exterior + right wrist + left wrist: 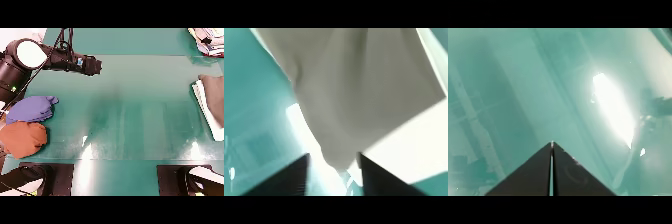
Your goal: Fold the shirts.
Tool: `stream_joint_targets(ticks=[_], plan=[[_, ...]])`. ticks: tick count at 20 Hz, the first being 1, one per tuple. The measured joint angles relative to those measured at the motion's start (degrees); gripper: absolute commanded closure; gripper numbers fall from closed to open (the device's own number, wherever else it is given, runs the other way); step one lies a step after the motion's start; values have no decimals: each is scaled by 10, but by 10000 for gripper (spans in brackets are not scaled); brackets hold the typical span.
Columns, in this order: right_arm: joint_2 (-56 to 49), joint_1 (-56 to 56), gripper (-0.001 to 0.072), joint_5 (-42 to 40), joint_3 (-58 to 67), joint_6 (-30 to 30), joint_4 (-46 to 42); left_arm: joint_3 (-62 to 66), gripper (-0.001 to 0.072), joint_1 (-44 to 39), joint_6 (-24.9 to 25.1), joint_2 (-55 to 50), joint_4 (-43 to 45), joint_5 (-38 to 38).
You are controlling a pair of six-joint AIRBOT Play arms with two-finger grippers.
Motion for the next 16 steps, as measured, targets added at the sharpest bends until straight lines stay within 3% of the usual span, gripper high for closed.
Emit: stream_joint_targets(ticks=[4,8,12,16], plan=[[18,-26,256,1,-33,11,0,0,681,0,1,0,0,-5],[24,-4,262,-2,-13,14,94,0,681,0,1,0,0,-12],[31,107,266,0,12,15,182,0,681,0,1,0,0,-21],[34,268,268,-2,23,15,213,0,681,0,1,0,0,-28]])
